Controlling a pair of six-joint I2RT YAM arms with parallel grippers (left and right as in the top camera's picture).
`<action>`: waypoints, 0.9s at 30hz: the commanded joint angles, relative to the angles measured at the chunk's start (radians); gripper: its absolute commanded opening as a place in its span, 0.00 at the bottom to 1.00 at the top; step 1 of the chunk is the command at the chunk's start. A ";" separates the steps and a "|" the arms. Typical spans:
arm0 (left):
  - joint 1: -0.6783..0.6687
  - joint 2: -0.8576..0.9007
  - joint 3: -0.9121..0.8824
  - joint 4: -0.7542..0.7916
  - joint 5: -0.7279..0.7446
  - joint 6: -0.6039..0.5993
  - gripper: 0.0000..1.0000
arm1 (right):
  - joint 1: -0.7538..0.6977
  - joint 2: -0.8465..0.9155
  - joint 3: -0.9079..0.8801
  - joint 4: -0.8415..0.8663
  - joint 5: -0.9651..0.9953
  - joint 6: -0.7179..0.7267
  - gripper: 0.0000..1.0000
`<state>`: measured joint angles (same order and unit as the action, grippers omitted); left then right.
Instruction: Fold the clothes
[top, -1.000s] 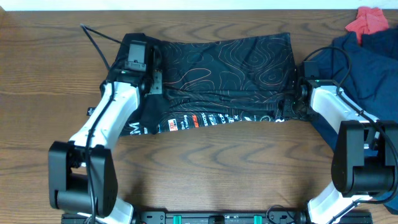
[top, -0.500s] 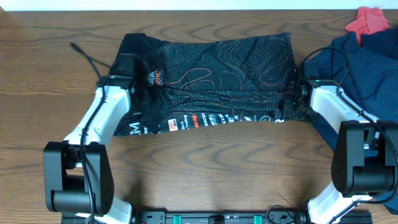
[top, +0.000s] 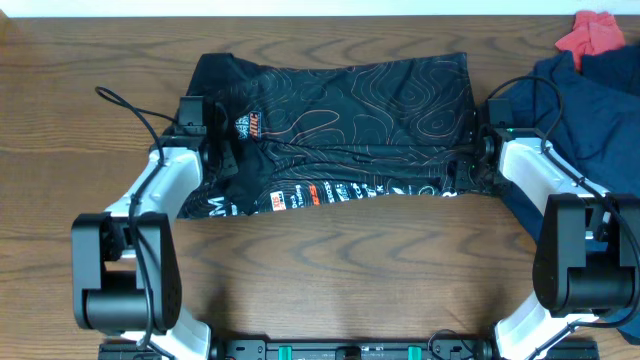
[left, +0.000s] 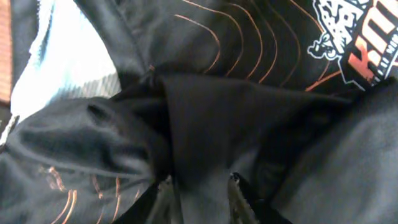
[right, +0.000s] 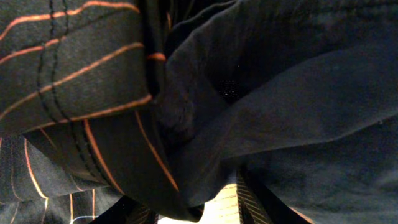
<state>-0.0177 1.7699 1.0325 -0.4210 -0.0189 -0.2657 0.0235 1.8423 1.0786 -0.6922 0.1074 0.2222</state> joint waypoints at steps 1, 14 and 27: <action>0.003 0.027 -0.005 0.011 0.006 -0.006 0.29 | -0.004 -0.007 -0.011 -0.008 0.001 -0.014 0.39; 0.094 0.028 -0.005 0.033 -0.012 -0.029 0.14 | -0.003 -0.007 -0.011 0.027 -0.008 -0.010 0.38; 0.107 0.027 -0.063 -0.126 0.026 -0.029 0.53 | -0.003 -0.008 -0.011 0.209 -0.115 -0.014 0.44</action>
<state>0.0891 1.7844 1.0050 -0.5457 0.0086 -0.2916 0.0231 1.8423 1.0714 -0.5037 0.0555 0.2214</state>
